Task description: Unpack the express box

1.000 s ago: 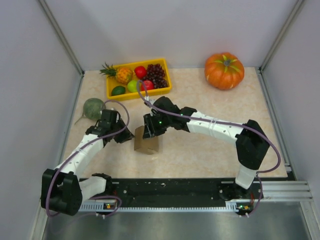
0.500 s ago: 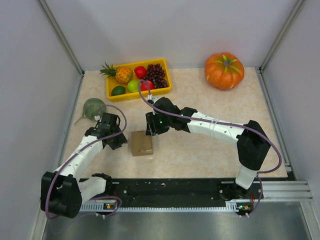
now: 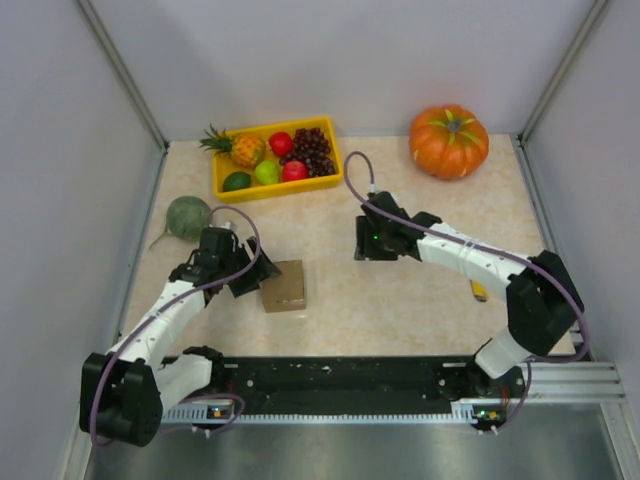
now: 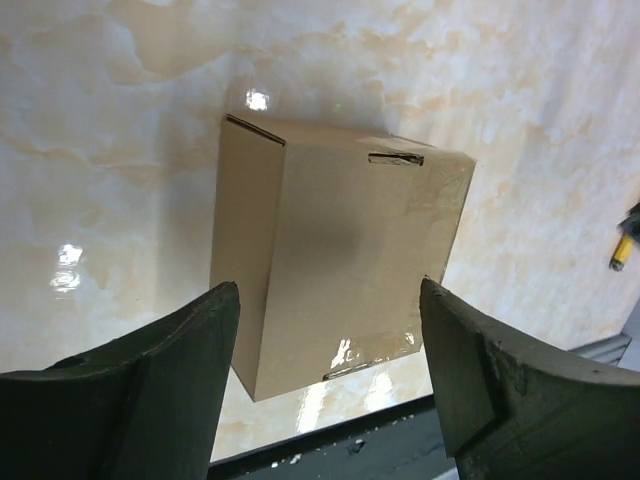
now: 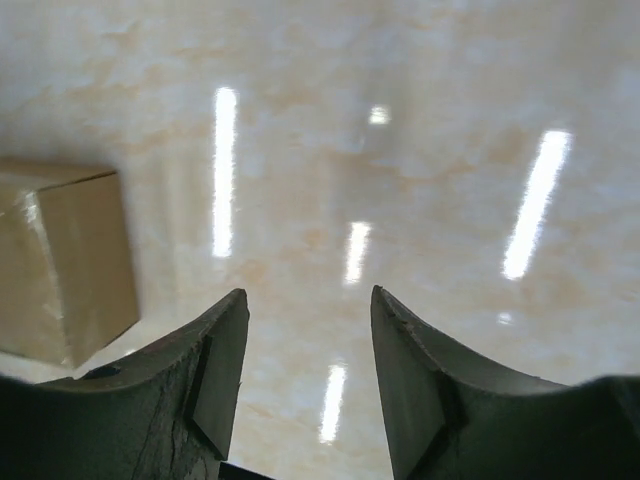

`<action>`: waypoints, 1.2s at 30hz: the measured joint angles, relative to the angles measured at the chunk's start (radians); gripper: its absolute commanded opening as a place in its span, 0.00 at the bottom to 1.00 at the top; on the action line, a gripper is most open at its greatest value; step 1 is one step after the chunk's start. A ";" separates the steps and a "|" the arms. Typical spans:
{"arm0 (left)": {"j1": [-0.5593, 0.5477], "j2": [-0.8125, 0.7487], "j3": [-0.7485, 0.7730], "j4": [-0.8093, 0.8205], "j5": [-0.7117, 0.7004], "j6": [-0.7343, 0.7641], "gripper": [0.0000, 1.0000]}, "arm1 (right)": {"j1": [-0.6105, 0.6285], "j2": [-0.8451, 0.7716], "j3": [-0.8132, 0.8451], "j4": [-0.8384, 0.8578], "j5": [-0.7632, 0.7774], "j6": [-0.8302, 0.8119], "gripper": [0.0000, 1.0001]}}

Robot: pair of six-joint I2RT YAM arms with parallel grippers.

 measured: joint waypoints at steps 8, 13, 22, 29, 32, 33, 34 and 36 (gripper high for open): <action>0.001 0.173 0.000 0.057 0.101 0.025 0.61 | -0.264 -0.163 -0.133 -0.103 0.176 -0.001 0.59; 0.003 0.249 0.021 0.095 0.187 0.034 0.59 | -0.388 -0.259 -0.213 -0.139 0.264 -0.035 0.60; 0.003 0.356 0.092 0.107 0.242 0.068 0.57 | -0.531 -0.288 -0.265 -0.175 0.323 -0.058 0.61; 0.003 0.423 0.187 0.098 0.237 0.115 0.65 | -0.658 -0.225 -0.289 -0.185 0.336 -0.060 0.62; 0.003 0.425 0.218 0.097 0.233 0.133 0.69 | -0.682 -0.174 -0.291 -0.187 0.331 -0.071 0.63; 0.003 0.425 0.227 0.097 0.228 0.137 0.70 | -0.685 -0.160 -0.291 -0.186 0.328 -0.076 0.62; 0.003 0.425 0.233 0.096 0.223 0.142 0.70 | -0.686 -0.150 -0.291 -0.184 0.323 -0.079 0.62; 0.003 0.422 0.243 0.090 0.214 0.151 0.73 | -0.692 -0.133 -0.299 -0.169 0.303 -0.087 0.63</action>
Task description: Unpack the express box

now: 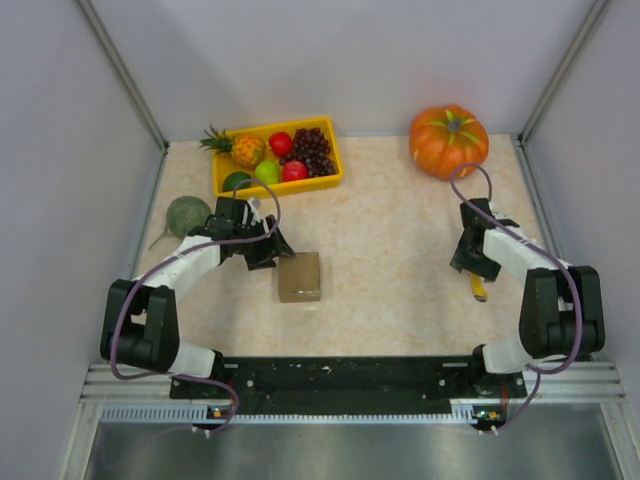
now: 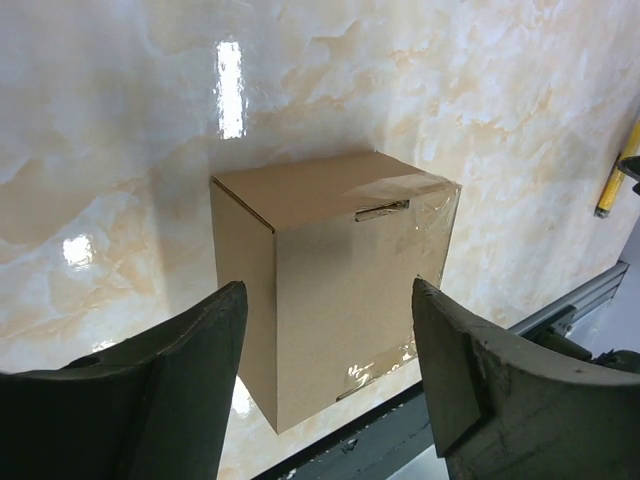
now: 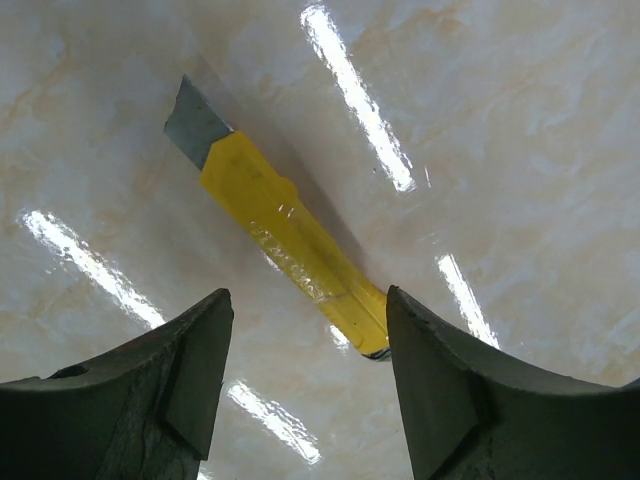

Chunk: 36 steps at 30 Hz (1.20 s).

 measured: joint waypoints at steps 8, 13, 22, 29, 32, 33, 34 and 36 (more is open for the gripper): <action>0.000 -0.051 0.049 -0.063 -0.039 0.031 0.75 | -0.101 0.055 -0.023 0.065 -0.141 -0.029 0.56; 0.000 -0.080 0.083 -0.082 -0.053 0.039 0.75 | -0.112 0.061 -0.023 0.088 -0.203 -0.042 0.46; 0.000 -0.084 0.121 -0.109 -0.019 0.061 0.75 | -0.063 0.076 -0.014 0.110 -0.214 -0.051 0.28; 0.000 -0.090 0.126 -0.118 0.029 0.079 0.75 | 0.042 0.112 0.025 0.116 -0.213 -0.037 0.00; 0.000 -0.098 0.126 -0.118 0.047 0.081 0.75 | 0.080 0.116 0.031 0.122 -0.232 -0.031 0.00; 0.000 -0.101 0.126 -0.118 0.054 0.081 0.75 | 0.092 0.116 0.032 0.123 -0.242 -0.031 0.00; 0.000 -0.103 0.126 -0.118 0.060 0.081 0.75 | 0.107 0.116 0.034 0.122 -0.258 -0.031 0.00; 0.000 -0.105 0.126 -0.118 0.072 0.080 0.75 | 0.137 0.116 0.037 0.121 -0.300 -0.031 0.00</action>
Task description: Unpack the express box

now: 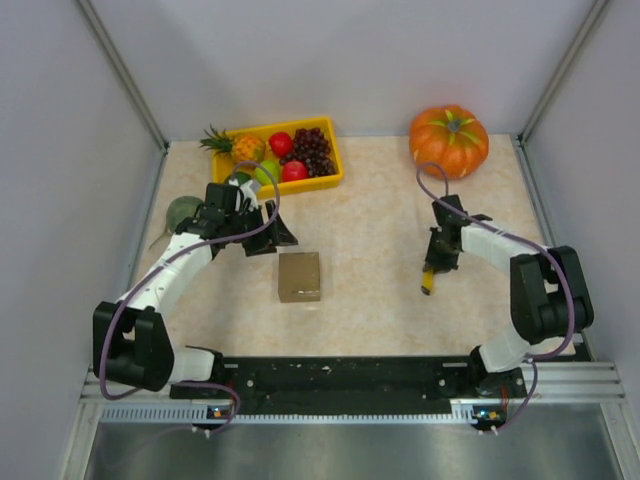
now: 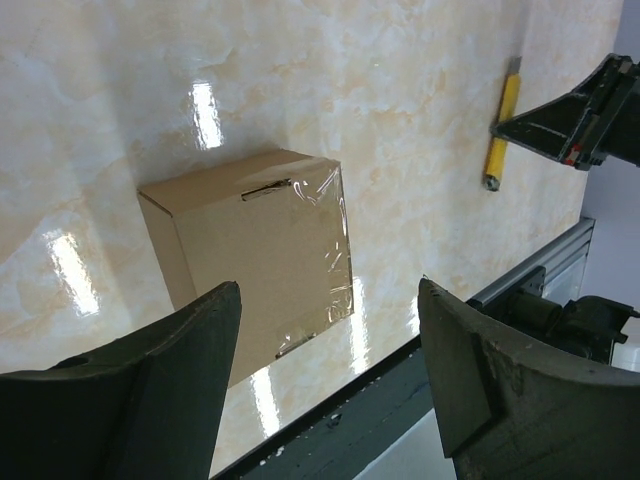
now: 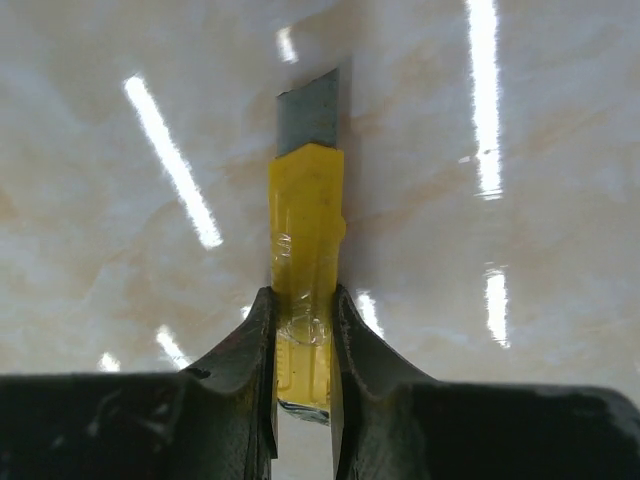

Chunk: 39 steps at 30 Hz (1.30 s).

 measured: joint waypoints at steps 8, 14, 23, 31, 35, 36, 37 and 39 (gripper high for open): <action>0.000 0.000 0.029 0.002 0.064 -0.004 0.76 | 0.095 -0.071 0.059 0.000 -0.304 0.001 0.00; 0.000 -0.040 0.066 0.072 0.200 -0.016 0.77 | 0.135 -0.176 0.127 0.087 -0.543 0.044 0.00; -0.019 -0.101 0.122 0.443 0.434 -0.244 0.79 | 0.270 -0.250 0.143 0.438 -0.823 0.313 0.00; -0.063 -0.128 0.125 0.679 0.544 -0.370 0.81 | 0.341 -0.257 0.145 0.822 -0.956 0.575 0.00; -0.073 -0.163 0.122 0.837 0.555 -0.446 0.82 | 0.367 -0.262 0.159 0.946 -1.001 0.652 0.00; -0.076 -0.174 0.121 0.904 0.558 -0.478 0.82 | 0.374 -0.262 0.166 0.990 -1.010 0.674 0.00; -0.079 -0.180 0.121 0.932 0.560 -0.488 0.82 | 0.381 -0.262 0.172 1.030 -1.019 0.696 0.00; -0.085 -0.196 0.122 1.003 0.564 -0.518 0.82 | 0.395 -0.262 0.189 1.117 -1.035 0.744 0.00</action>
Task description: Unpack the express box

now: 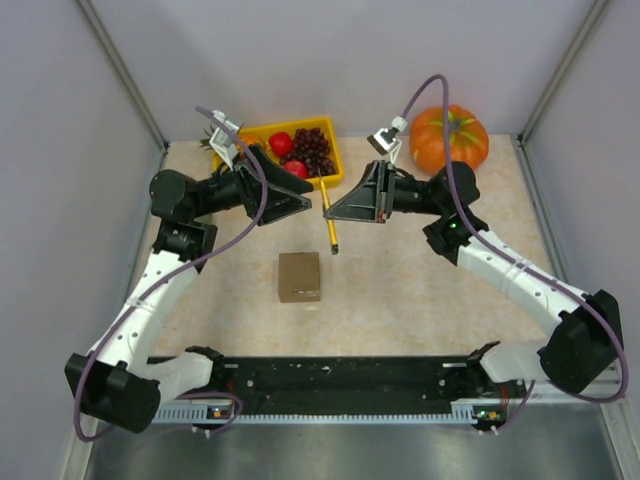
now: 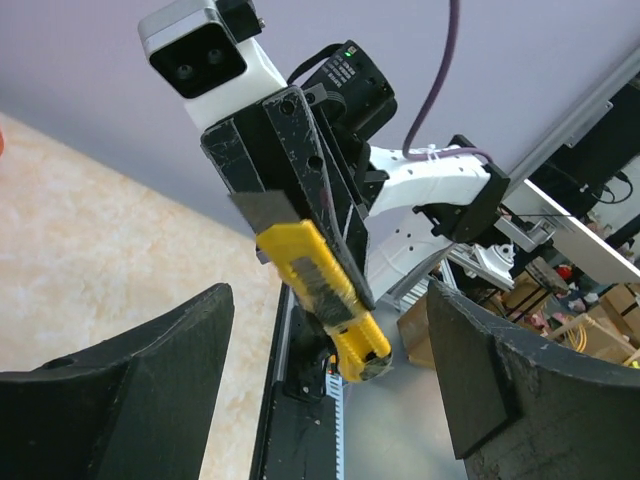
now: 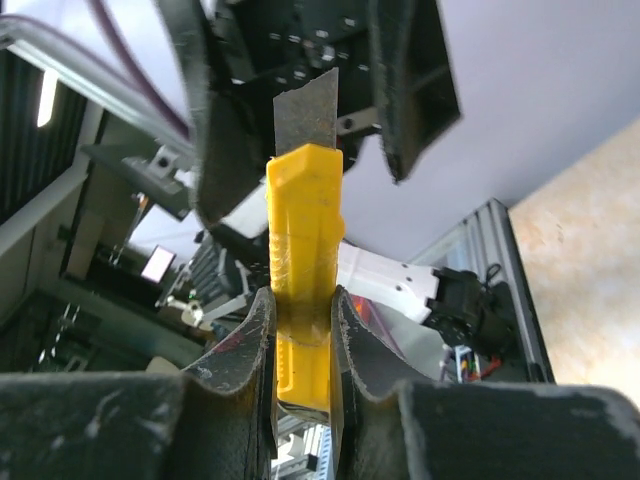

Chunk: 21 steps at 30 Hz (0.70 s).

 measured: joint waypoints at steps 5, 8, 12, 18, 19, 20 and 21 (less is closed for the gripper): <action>-0.007 -0.014 0.007 0.091 0.006 -0.045 0.82 | 0.021 0.000 0.033 0.171 -0.019 0.102 0.00; -0.016 -0.010 0.009 0.159 0.007 -0.098 0.81 | 0.045 0.000 0.053 0.238 -0.025 0.142 0.00; -0.055 0.005 0.031 0.256 0.005 -0.173 0.76 | 0.087 0.010 0.085 0.297 -0.032 0.172 0.00; -0.099 0.033 0.040 0.446 0.004 -0.317 0.73 | 0.109 0.041 0.105 0.356 -0.032 0.206 0.00; -0.100 0.037 0.041 0.481 0.004 -0.344 0.72 | 0.110 0.050 0.105 0.370 -0.031 0.216 0.00; -0.100 0.039 0.041 0.505 0.004 -0.364 0.71 | 0.113 0.062 0.106 0.386 -0.030 0.225 0.00; -0.100 0.040 0.041 0.528 0.003 -0.382 0.68 | 0.116 0.072 0.108 0.398 -0.029 0.233 0.00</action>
